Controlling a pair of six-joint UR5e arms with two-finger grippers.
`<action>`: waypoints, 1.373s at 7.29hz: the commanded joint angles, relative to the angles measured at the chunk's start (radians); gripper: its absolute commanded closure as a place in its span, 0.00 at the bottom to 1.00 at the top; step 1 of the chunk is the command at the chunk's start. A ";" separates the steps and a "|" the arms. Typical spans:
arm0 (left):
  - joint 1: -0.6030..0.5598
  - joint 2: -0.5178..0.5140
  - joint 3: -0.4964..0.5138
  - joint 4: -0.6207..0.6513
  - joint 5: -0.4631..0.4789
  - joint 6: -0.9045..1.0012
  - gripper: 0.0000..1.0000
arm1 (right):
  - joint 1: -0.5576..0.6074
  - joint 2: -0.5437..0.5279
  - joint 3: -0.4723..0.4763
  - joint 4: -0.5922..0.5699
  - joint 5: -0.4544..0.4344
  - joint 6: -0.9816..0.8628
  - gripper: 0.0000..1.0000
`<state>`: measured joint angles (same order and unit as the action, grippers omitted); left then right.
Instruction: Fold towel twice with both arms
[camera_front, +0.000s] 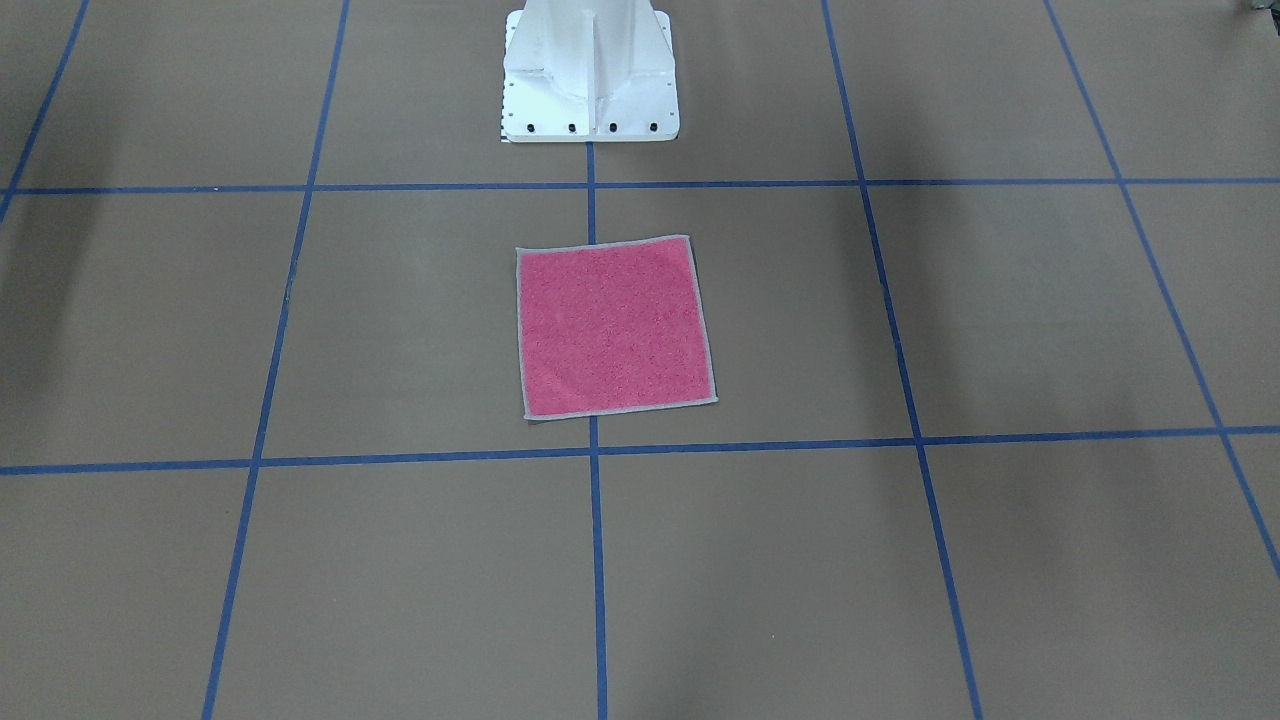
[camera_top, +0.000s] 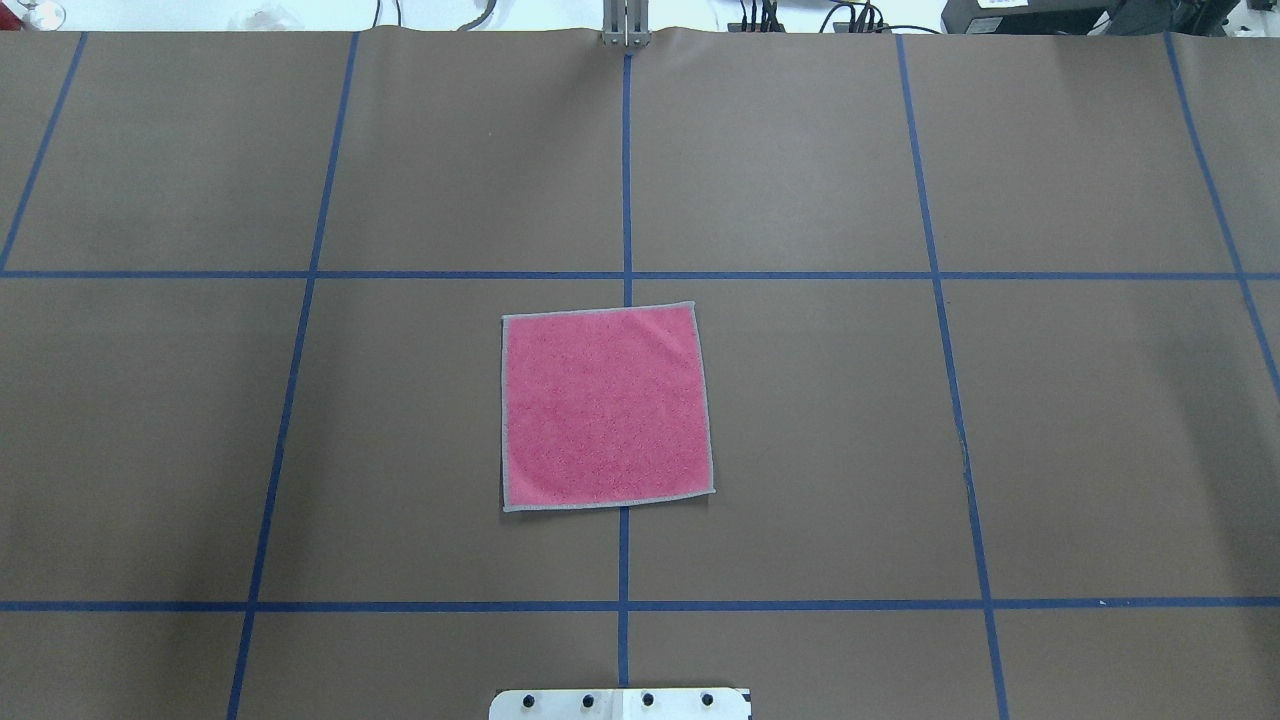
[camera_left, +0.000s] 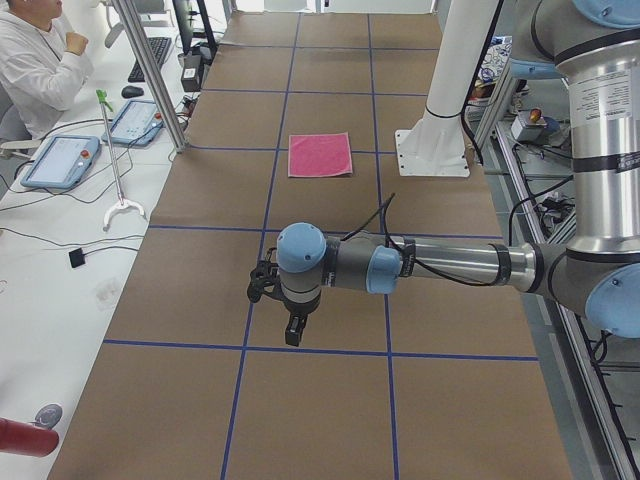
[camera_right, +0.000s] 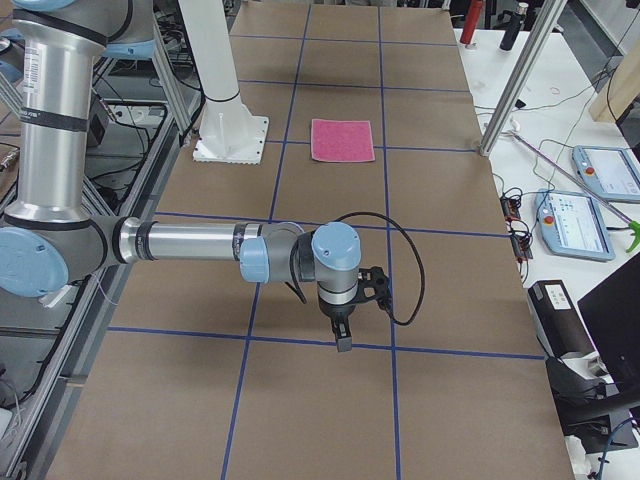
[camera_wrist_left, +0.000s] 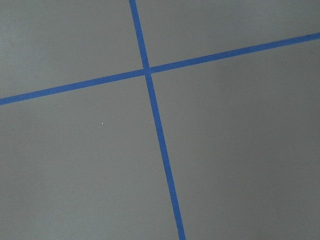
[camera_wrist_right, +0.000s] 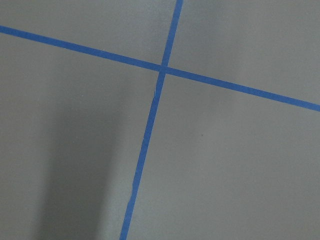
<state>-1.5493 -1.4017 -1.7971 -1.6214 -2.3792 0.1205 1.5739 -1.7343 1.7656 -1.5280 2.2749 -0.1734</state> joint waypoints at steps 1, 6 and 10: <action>0.009 0.003 -0.001 0.000 -0.002 0.001 0.00 | 0.000 -0.001 0.000 0.000 0.000 0.000 0.00; 0.009 0.004 -0.004 0.000 -0.003 -0.005 0.00 | 0.000 -0.010 0.002 -0.001 0.009 0.000 0.00; 0.009 -0.048 -0.004 -0.014 -0.008 -0.012 0.00 | 0.000 0.002 0.009 0.002 0.043 0.002 0.00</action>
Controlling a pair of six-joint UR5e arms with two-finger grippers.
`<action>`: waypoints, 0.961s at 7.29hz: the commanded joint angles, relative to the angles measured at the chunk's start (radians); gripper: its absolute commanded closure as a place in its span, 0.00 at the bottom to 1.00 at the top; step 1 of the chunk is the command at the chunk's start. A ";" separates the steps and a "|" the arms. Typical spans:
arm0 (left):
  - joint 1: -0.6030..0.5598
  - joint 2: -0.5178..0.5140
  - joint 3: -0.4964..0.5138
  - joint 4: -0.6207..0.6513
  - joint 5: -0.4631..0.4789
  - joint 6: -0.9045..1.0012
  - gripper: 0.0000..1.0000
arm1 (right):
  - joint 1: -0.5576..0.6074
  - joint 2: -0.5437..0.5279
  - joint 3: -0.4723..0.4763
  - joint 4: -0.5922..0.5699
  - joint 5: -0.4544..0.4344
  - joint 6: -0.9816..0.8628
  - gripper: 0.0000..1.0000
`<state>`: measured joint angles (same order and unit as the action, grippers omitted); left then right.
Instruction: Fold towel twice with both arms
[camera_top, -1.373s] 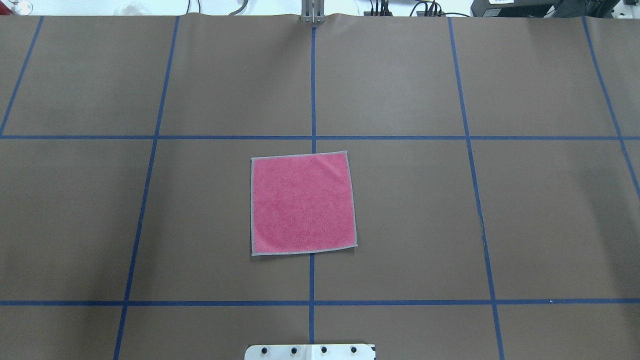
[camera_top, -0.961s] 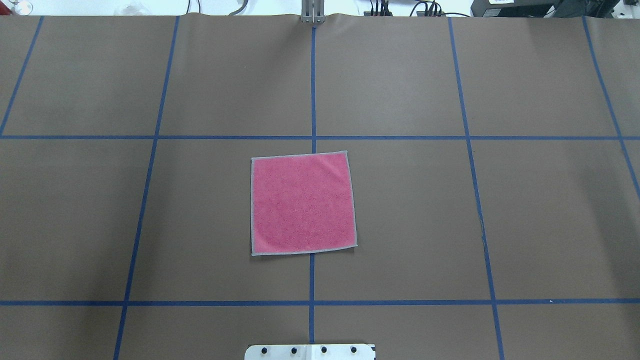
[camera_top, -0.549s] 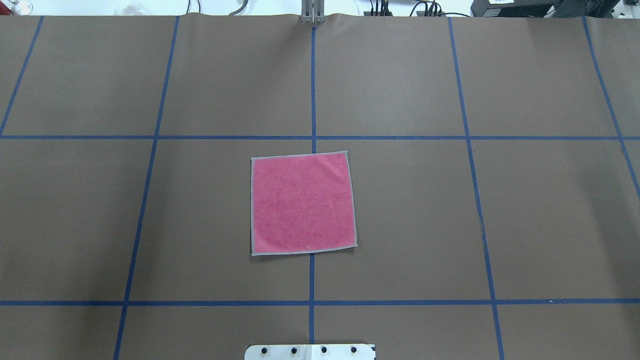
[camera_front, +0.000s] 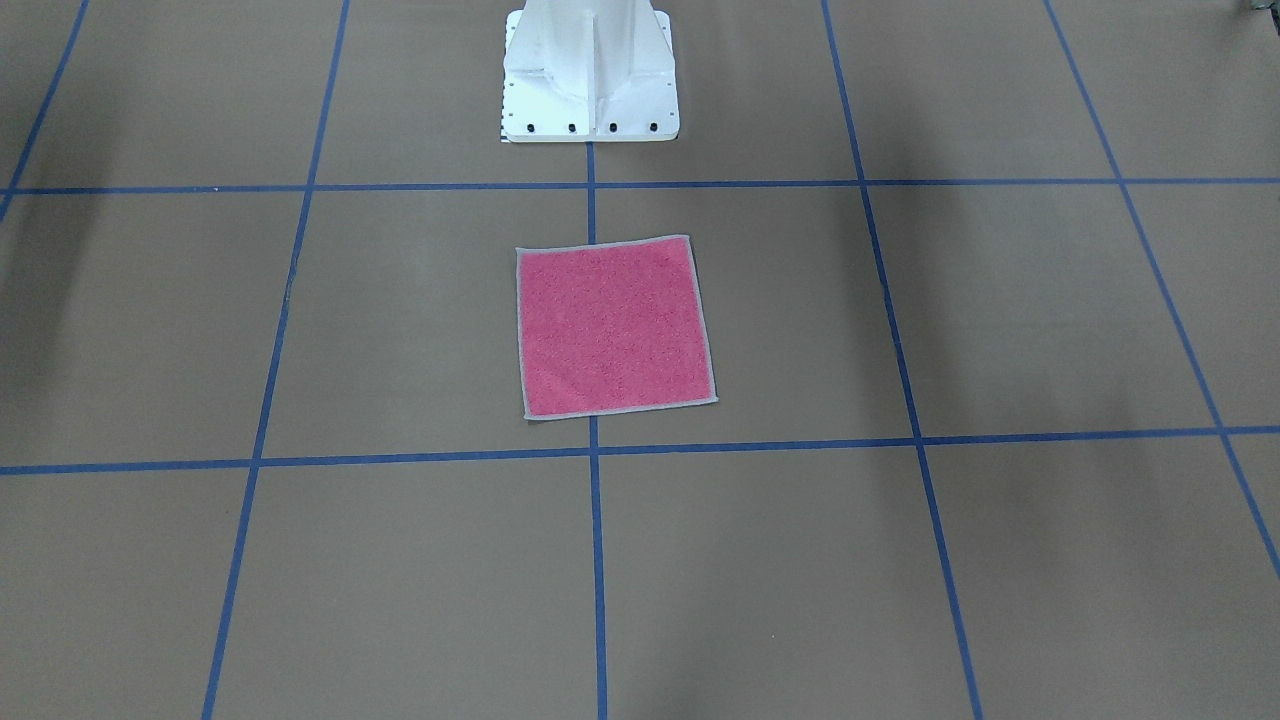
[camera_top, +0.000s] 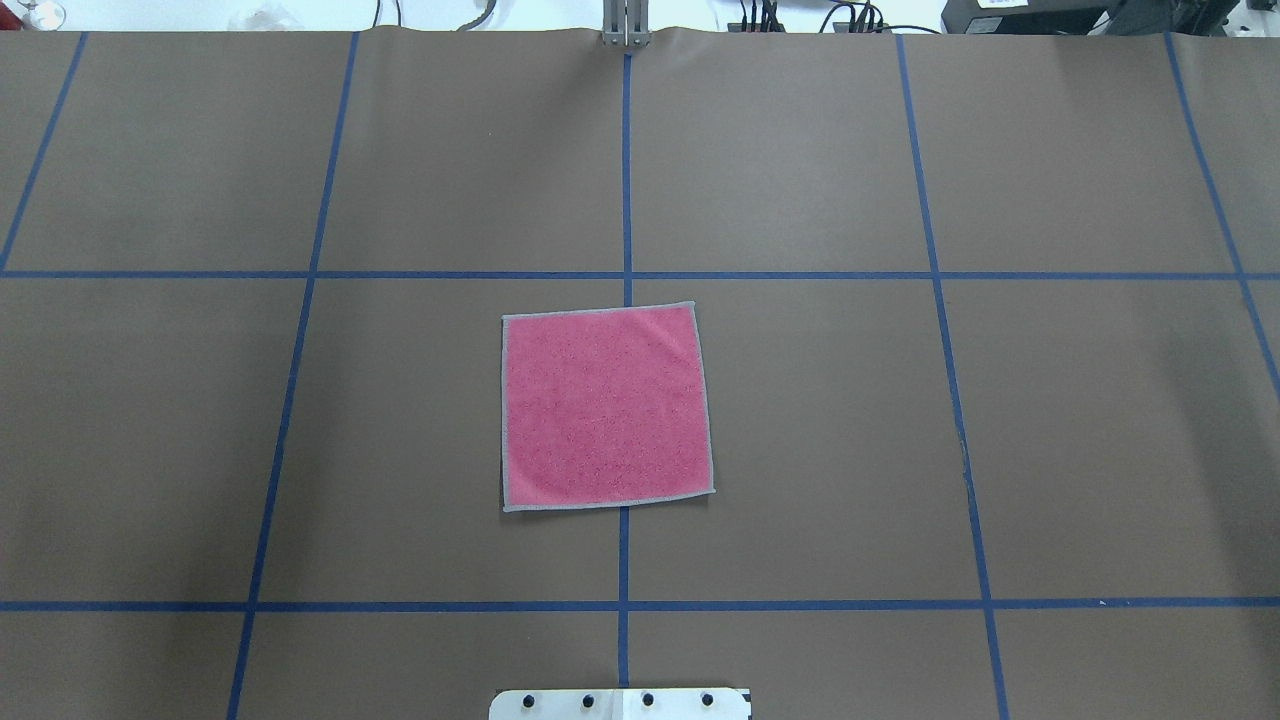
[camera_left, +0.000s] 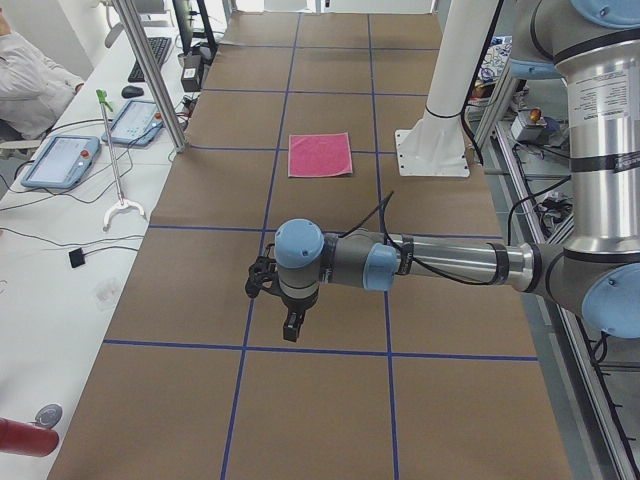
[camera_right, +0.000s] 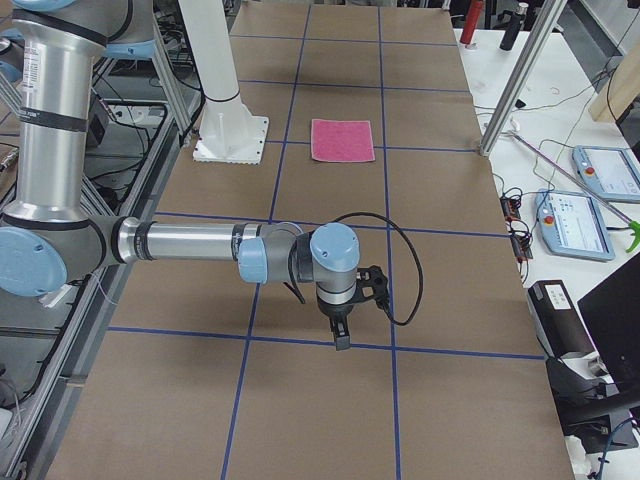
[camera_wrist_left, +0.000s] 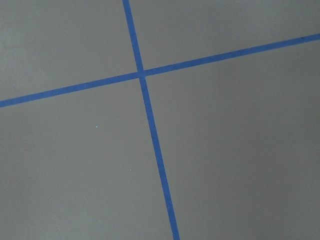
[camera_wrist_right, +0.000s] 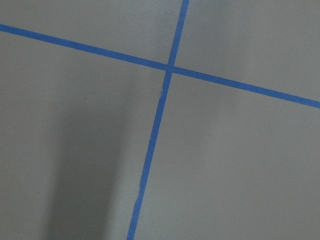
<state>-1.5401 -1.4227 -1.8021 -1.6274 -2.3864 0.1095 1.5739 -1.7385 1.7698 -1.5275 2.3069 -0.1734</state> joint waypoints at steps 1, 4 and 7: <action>0.000 -0.045 0.000 -0.040 -0.002 0.006 0.00 | -0.002 0.051 0.005 0.001 0.009 0.002 0.00; 0.002 -0.111 0.035 -0.191 -0.004 -0.001 0.00 | 0.000 0.094 0.005 0.001 0.008 0.005 0.00; 0.005 -0.139 0.015 -0.216 -0.005 -0.110 0.00 | 0.000 0.111 -0.009 0.086 0.000 0.003 0.00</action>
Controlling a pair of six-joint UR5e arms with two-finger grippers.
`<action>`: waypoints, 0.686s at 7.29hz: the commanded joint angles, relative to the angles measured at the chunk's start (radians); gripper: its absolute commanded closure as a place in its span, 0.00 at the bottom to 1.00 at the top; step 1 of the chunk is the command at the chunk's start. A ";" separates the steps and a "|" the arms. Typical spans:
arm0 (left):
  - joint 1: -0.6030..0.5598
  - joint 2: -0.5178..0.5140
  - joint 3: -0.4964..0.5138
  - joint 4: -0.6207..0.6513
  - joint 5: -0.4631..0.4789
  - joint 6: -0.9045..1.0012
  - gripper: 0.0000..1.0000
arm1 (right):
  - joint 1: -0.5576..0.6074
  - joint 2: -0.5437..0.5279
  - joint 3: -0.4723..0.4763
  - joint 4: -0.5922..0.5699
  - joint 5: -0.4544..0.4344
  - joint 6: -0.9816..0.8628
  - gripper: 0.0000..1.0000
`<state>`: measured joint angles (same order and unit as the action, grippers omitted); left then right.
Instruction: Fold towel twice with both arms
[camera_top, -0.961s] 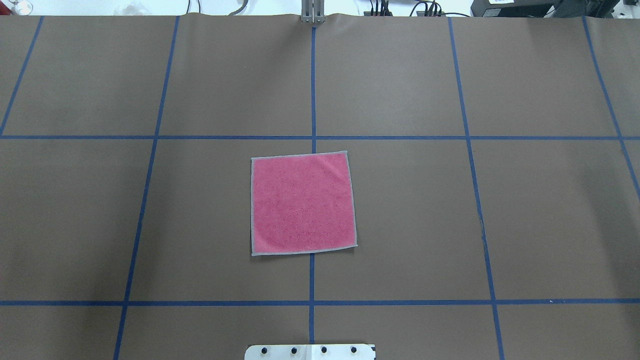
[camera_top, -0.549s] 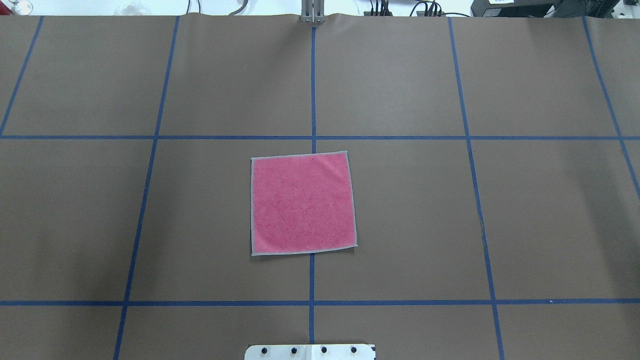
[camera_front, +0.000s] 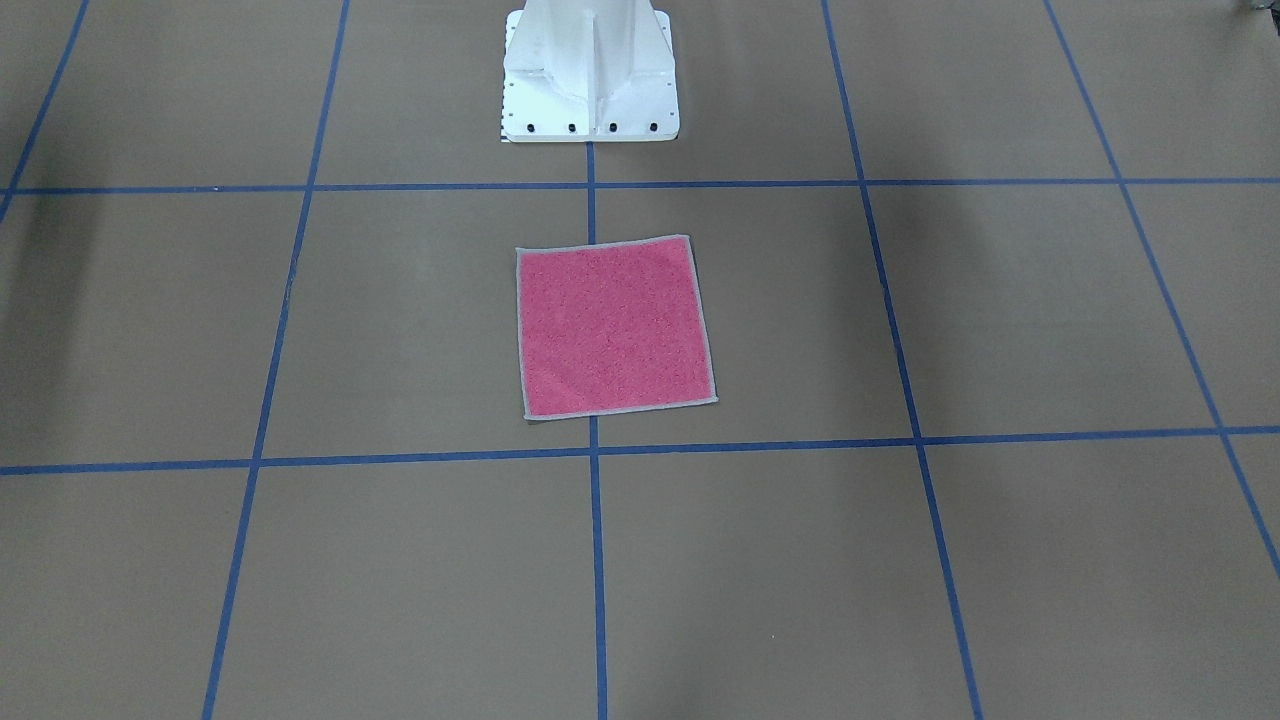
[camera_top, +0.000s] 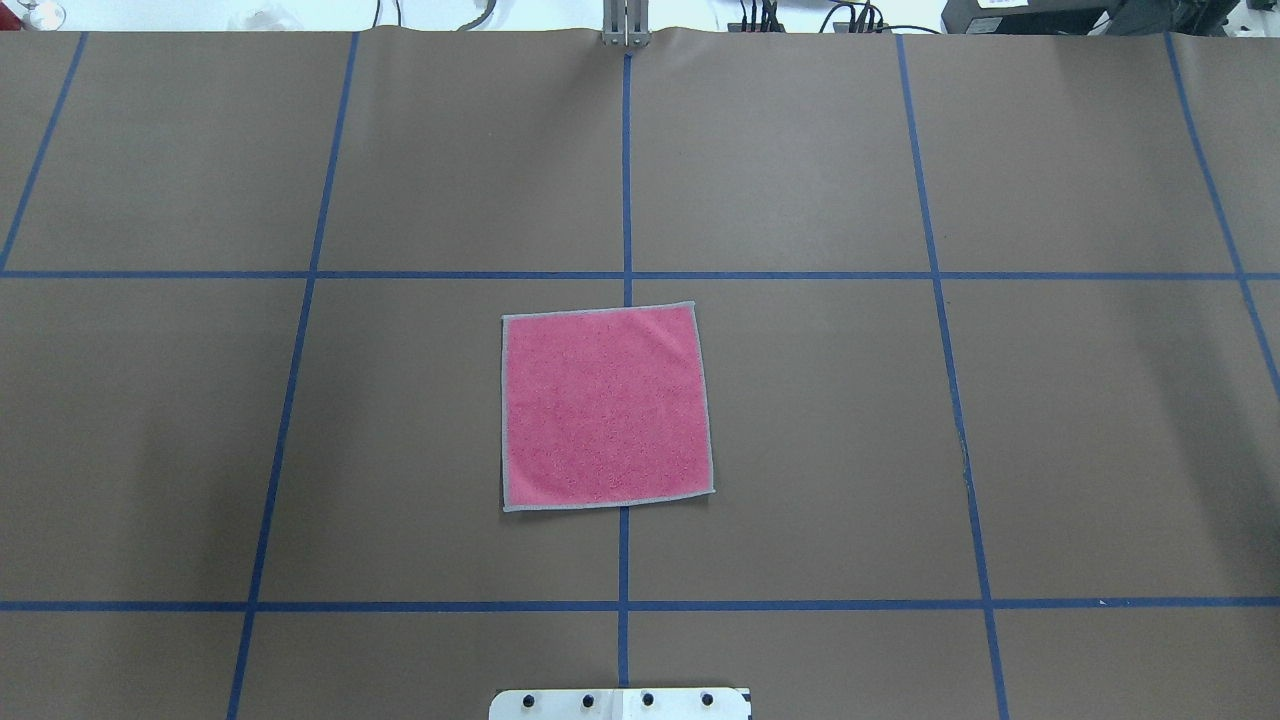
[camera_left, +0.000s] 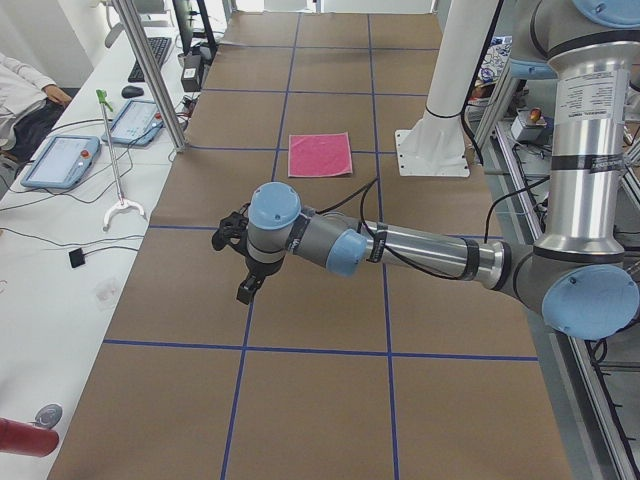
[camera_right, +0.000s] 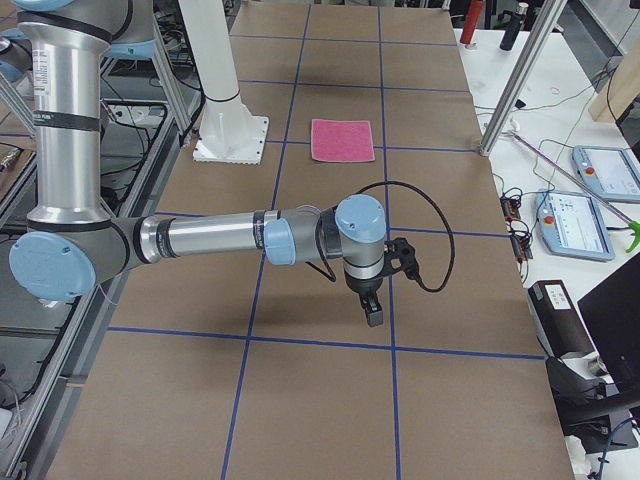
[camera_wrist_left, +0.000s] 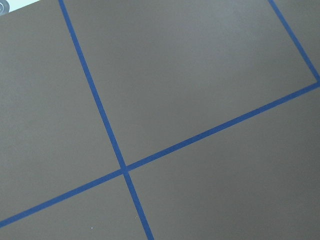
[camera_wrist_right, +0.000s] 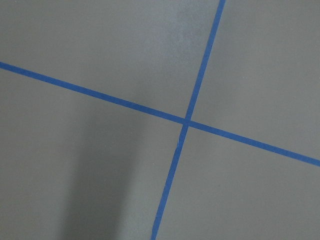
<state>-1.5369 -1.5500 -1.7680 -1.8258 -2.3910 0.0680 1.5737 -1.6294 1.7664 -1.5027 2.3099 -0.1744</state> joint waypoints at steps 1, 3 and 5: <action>0.032 -0.018 -0.031 -0.061 0.000 -0.079 0.00 | -0.001 -0.001 -0.007 0.097 0.012 0.050 0.00; 0.128 -0.021 -0.037 -0.090 0.000 -0.142 0.00 | -0.012 -0.004 0.008 0.145 0.105 0.209 0.00; 0.262 -0.019 -0.079 -0.236 0.001 -0.474 0.00 | -0.085 -0.023 0.010 0.357 0.126 0.519 0.00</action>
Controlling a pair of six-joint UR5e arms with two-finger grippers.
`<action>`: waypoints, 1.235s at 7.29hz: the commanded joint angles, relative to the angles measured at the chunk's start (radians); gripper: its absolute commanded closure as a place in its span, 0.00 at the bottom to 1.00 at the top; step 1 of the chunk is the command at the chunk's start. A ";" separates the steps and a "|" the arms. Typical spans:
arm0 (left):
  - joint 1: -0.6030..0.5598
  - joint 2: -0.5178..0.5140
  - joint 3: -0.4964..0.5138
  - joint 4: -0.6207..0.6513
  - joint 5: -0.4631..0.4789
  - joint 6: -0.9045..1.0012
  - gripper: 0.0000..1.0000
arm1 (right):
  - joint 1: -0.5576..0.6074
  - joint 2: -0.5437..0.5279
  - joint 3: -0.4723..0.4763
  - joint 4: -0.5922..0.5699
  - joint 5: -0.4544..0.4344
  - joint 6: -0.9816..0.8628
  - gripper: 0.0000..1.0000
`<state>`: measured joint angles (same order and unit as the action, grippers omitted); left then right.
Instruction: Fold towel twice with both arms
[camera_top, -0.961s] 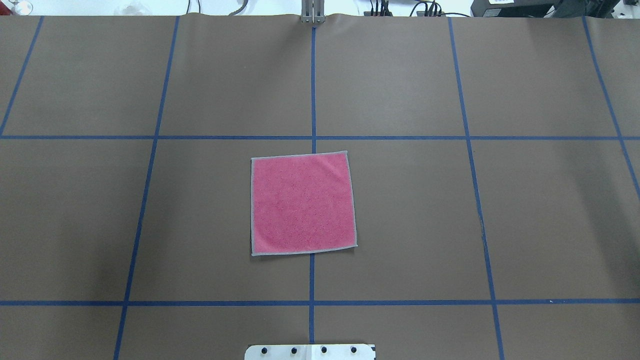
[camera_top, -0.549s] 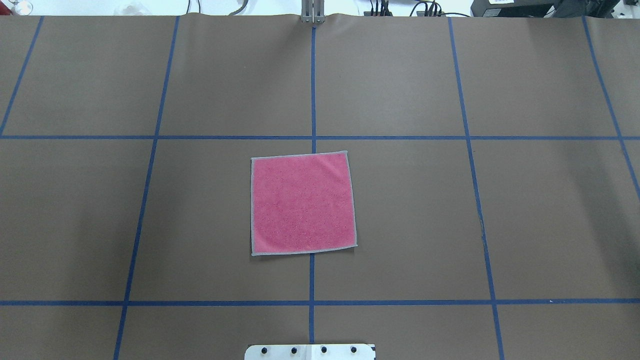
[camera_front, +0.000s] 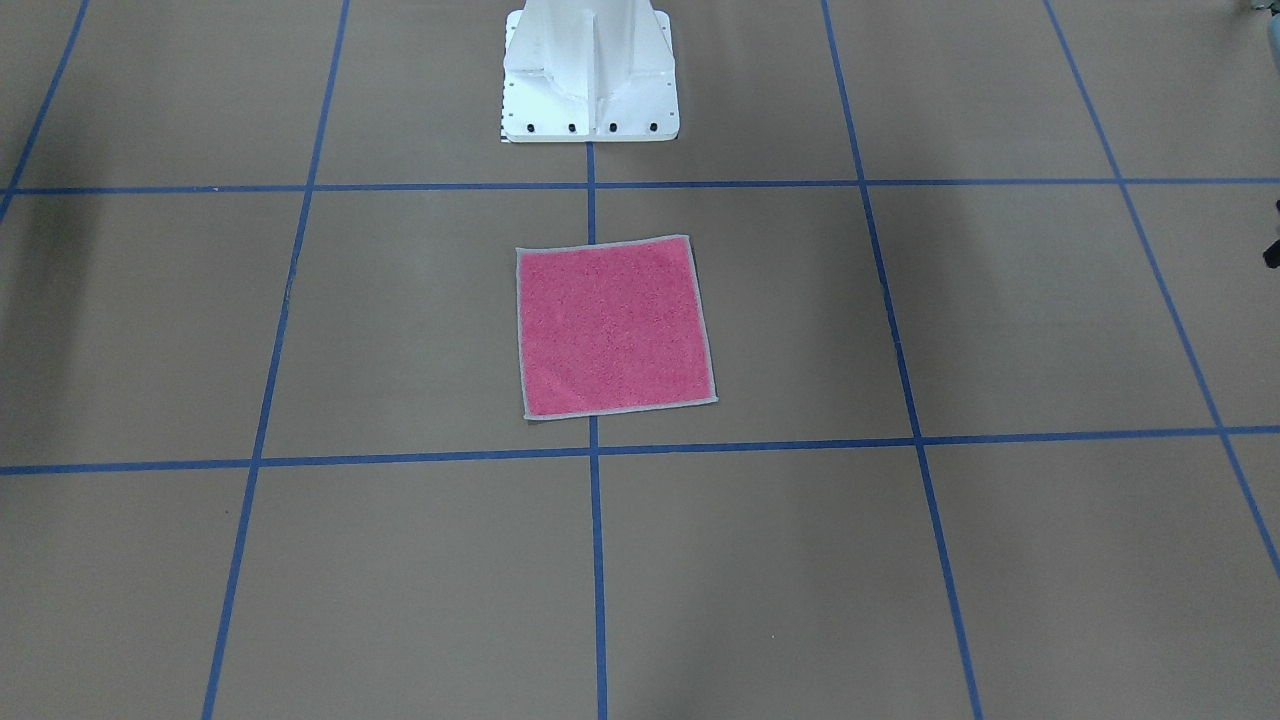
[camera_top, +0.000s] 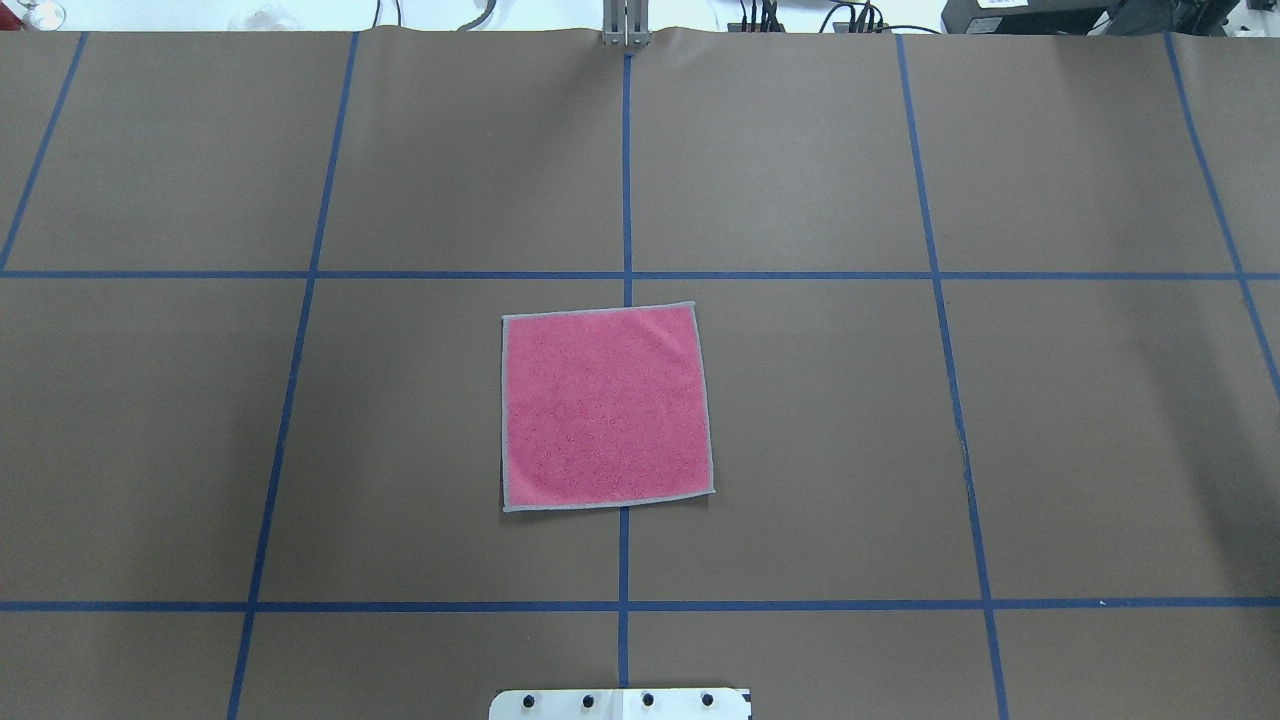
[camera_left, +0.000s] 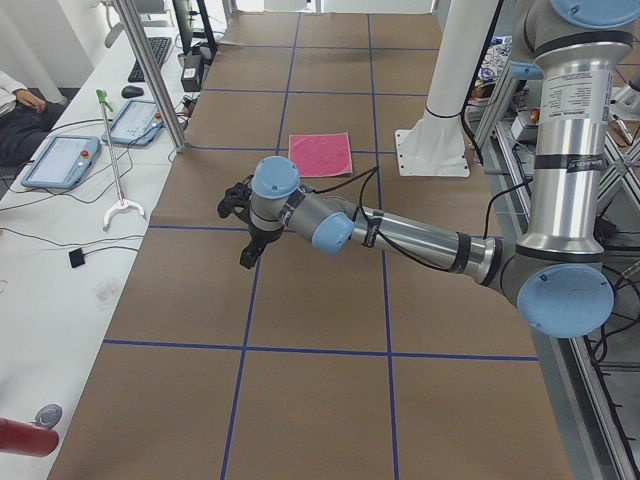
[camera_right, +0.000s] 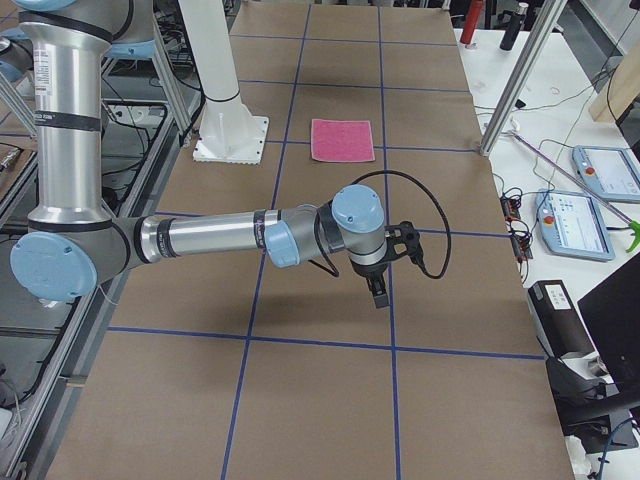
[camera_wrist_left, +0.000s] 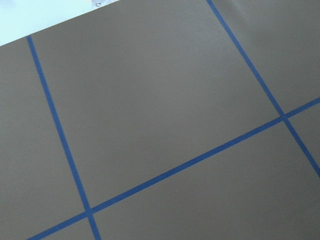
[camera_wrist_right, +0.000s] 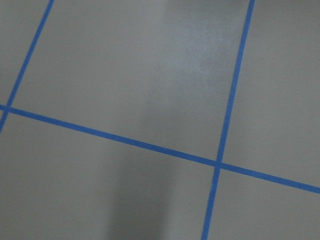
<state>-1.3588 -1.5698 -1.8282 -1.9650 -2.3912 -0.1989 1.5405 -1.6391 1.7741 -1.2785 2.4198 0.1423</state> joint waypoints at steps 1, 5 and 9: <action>0.162 0.001 -0.019 -0.205 0.010 -0.393 0.00 | -0.121 -0.021 0.002 0.259 0.015 0.405 0.00; 0.372 0.001 -0.086 -0.411 0.115 -0.982 0.00 | -0.345 -0.109 0.133 0.611 -0.074 1.142 0.01; 0.743 -0.034 -0.223 -0.414 0.485 -1.484 0.00 | -0.741 -0.128 0.274 0.610 -0.491 1.554 0.04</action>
<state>-0.7095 -1.5799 -2.0261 -2.3784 -1.9961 -1.5376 0.9010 -1.7681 2.0200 -0.6693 2.0244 1.6020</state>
